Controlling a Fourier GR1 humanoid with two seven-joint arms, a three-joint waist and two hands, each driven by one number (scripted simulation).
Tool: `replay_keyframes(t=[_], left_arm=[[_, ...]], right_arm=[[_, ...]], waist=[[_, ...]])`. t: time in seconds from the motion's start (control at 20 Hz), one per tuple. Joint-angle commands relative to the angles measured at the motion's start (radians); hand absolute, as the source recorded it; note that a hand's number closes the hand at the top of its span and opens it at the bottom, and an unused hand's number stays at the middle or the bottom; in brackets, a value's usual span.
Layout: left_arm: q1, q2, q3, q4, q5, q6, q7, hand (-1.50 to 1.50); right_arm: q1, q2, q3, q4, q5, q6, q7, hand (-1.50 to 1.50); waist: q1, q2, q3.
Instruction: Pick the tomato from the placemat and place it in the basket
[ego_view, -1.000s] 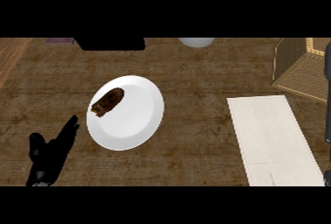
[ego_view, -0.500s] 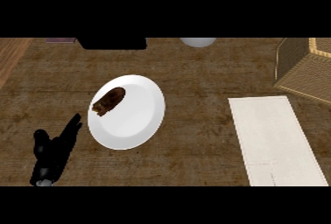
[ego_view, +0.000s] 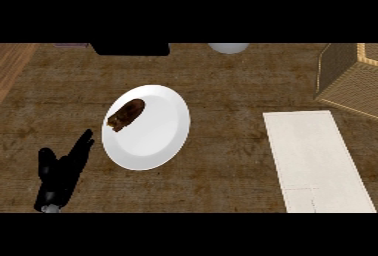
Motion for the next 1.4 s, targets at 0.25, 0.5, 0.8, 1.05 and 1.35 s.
replay_keyframes(t=[0.25, 0.5, 0.8, 1.05, 1.35], left_arm=[[0.027, -0.023, -0.016, 0.075, -0.010, -0.008, 0.053, 0.00], [0.049, -0.026, -0.006, 0.071, -0.015, -0.016, 0.017, 0.00], [0.024, -0.024, 0.011, 0.079, -0.003, -0.021, 0.045, 0.00], [0.034, 0.002, 0.029, 0.050, -0.002, -0.036, 0.069, 0.00], [0.061, -0.041, 0.001, 0.063, -0.028, -0.025, 0.038, 0.00]], right_arm=[[0.018, -0.017, -0.136, 0.185, -0.142, -0.086, -0.208, 1.50], [0.047, -0.038, -0.176, 0.296, -0.176, -0.122, -0.335, 1.50], [0.093, -0.126, -0.089, 0.383, -0.024, -0.149, -0.267, 1.50], [0.088, -0.204, -0.080, 0.418, -0.025, -0.090, -0.361, -1.50], [0.094, -0.209, -0.128, 0.415, -0.083, -0.133, -0.419, -1.50]], waist=[[-0.002, 0.009, -0.012], [0.005, 0.012, -0.011], [0.000, 0.012, -0.012], [0.000, 0.009, -0.012], [-0.005, 0.005, -0.012]])
